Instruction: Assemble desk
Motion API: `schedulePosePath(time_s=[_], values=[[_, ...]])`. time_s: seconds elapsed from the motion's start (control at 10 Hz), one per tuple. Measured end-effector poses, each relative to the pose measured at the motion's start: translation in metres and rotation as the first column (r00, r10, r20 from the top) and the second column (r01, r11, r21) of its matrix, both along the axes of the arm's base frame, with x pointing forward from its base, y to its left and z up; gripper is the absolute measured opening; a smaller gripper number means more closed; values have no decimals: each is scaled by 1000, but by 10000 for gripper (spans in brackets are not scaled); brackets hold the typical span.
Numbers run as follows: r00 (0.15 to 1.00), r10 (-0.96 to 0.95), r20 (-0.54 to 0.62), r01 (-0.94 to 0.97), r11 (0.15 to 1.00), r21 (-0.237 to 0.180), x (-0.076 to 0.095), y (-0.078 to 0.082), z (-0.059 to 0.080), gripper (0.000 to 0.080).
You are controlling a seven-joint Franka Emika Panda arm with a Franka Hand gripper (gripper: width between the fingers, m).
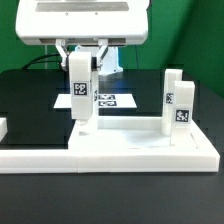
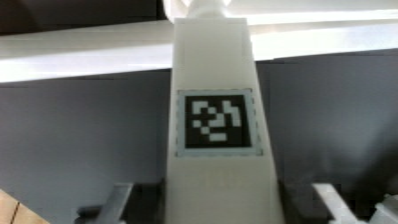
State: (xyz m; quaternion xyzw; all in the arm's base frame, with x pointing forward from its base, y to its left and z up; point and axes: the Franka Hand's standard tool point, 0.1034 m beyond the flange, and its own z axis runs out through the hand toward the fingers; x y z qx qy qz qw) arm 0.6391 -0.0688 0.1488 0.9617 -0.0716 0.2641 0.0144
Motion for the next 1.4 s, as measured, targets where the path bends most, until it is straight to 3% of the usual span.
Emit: schedulePosePath(time_s=[0.3, 0.6, 1.1, 1.4], values=[[999, -25, 35, 26, 999, -22, 0, -10, 4, 290], [997, -45, 66, 47, 999, -26, 3, -9, 9, 290], [998, -34, 45, 36, 999, -39, -2, 4, -20, 290], [998, -38, 58, 40, 998, -50, 0, 2, -20, 290]])
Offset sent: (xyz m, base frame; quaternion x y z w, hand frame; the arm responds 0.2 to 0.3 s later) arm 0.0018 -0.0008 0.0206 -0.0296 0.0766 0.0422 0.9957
